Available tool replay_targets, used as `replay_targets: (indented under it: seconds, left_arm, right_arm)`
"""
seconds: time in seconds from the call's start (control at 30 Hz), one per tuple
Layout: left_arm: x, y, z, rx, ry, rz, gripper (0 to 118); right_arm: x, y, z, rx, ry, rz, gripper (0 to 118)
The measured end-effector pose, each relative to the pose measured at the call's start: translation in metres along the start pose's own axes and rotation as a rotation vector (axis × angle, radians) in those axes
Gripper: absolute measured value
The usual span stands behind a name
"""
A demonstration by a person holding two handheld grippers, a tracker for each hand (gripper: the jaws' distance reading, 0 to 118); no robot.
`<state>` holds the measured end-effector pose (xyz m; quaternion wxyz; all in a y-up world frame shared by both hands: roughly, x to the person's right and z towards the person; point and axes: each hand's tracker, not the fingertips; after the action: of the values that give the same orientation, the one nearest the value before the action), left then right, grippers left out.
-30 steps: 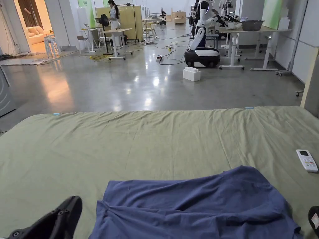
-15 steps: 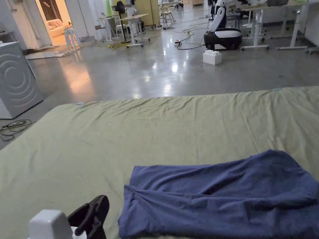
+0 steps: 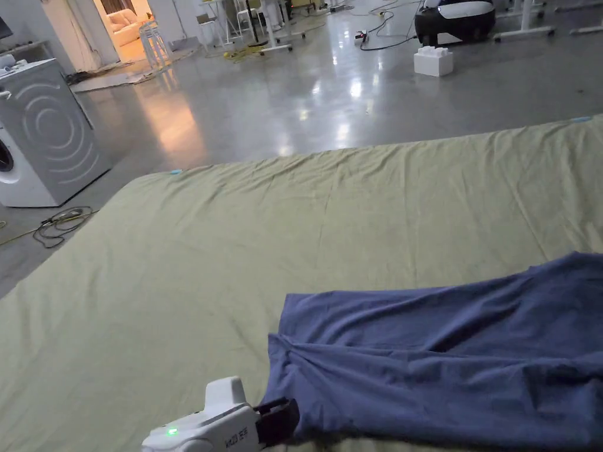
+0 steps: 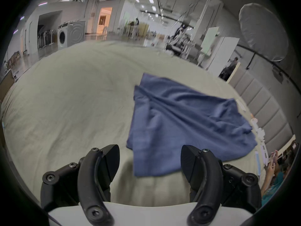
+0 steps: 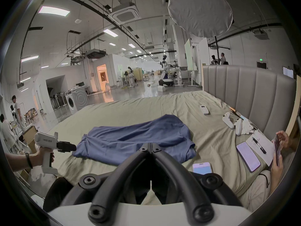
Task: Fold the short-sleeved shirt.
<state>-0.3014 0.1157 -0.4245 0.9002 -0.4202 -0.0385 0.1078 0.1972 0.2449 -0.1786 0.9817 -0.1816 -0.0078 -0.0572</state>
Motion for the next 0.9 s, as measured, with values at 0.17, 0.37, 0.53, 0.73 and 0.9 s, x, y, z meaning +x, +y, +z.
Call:
replay_targets:
  seconds: [0.17, 0.37, 0.53, 0.73, 0.9]
  left_arm:
    - [0.019, -0.004, -0.018, -0.062, 0.054, -0.169, 43]
    - [0.024, -0.003, -0.018, -0.072, 0.066, -0.209, 9]
    - [0.031, -0.003, -0.026, -0.095, 0.091, -0.249, 9]
    - [0.038, -0.005, -0.017, -0.096, 0.077, -0.243, 9]
    - [0.043, -0.004, -0.015, -0.106, 0.077, -0.244, 9]
  right_arm:
    - [0.004, 0.006, -0.002, -0.049, -0.027, 0.004, 0]
    - [0.015, 0.002, -0.009, -0.067, -0.038, -0.011, 0]
    - [0.056, -0.011, -0.064, -0.198, -0.145, 0.017, 23]
    - [0.109, -0.025, -0.126, -0.274, -0.142, -0.203, 64]
    - [0.130, -0.037, -0.193, -0.403, -0.184, -0.184, 65]
